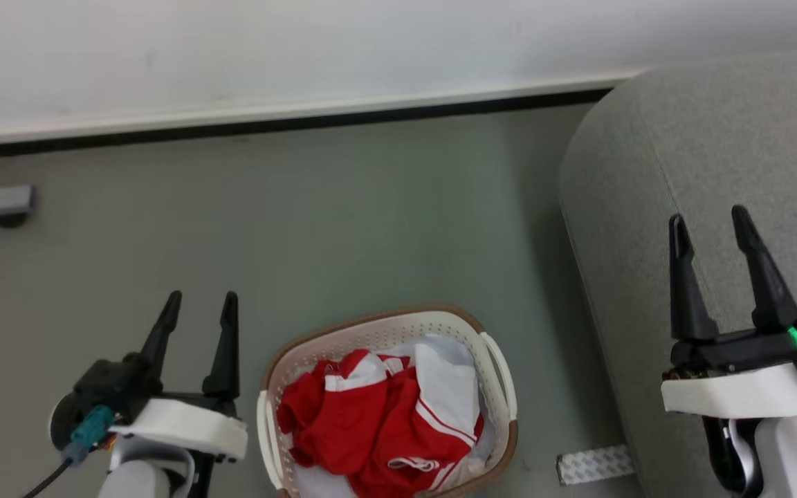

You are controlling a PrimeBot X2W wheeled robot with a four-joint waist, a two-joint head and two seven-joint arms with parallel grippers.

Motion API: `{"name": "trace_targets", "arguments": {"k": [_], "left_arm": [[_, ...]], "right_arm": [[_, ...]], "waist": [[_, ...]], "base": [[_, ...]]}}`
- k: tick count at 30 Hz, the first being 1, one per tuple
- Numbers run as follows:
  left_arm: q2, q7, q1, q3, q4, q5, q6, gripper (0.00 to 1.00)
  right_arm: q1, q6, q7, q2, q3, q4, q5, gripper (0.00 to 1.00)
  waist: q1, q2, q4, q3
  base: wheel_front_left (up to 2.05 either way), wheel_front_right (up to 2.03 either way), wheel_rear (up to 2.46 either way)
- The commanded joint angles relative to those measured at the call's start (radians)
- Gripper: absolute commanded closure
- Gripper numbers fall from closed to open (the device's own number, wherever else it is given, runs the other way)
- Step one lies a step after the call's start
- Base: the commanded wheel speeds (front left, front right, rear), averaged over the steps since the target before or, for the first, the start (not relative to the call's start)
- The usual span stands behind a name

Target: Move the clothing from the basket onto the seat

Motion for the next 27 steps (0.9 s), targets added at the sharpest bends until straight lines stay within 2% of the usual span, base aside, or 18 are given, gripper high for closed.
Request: {"name": "trace_targets", "arguments": {"k": [1, 4, 9, 19, 23, 27], "left_arm": [[0.02, 0.0, -0.034, -0.014, 0.035, 0.008, -0.006, 0.0], [0.047, 0.0, -0.091, -0.063, 0.138, 0.011, -0.006, 0.0], [0.085, 0.045, -0.199, -0.195, 0.304, -0.073, -0.005, 0.0], [0.183, 0.226, -0.365, -0.46, 0.548, -0.187, -0.005, 0.0], [0.219, 0.325, -0.413, -0.528, 0.65, -0.225, -0.005, 0.0], [0.245, 0.378, -0.457, -0.581, 0.723, -0.232, -0.005, 0.0]], "right_arm": [[-0.027, -0.002, 0.001, -0.003, -0.011, -0.022, -0.001, 0.0], [-0.053, -0.002, 0.001, -0.003, -0.033, -0.051, -0.003, 0.0], [-0.082, -0.002, 0.001, -0.003, -0.055, -0.089, 0.008, 0.0], [-0.102, -0.002, 0.001, -0.002, -0.067, -0.112, 0.054, 0.0], [-0.098, -0.002, 0.001, -0.003, -0.06, -0.109, 0.074, 0.0], [-0.09, -0.002, 0.001, -0.003, -0.056, -0.11, 0.102, 0.0]], "waist": [[-0.0001, -0.0001, -0.06, 0.111], [-0.0001, -0.0001, -0.083, 0.167], [-0.0001, -0.0001, -0.114, 0.239], [-0.0001, -0.0001, -0.177, 0.338], [-0.0001, -0.0001, -0.209, 0.368], [-0.0001, -0.0001, -0.241, 0.403]], "base": [[0.0, 0.0, 0.0], [0.0, 0.0, 0.0], [0.0, 0.0, 0.0], [0.0, 0.0, 0.0], [0.0, 0.0, 0.0], [0.0, 0.0, 0.0]]}}
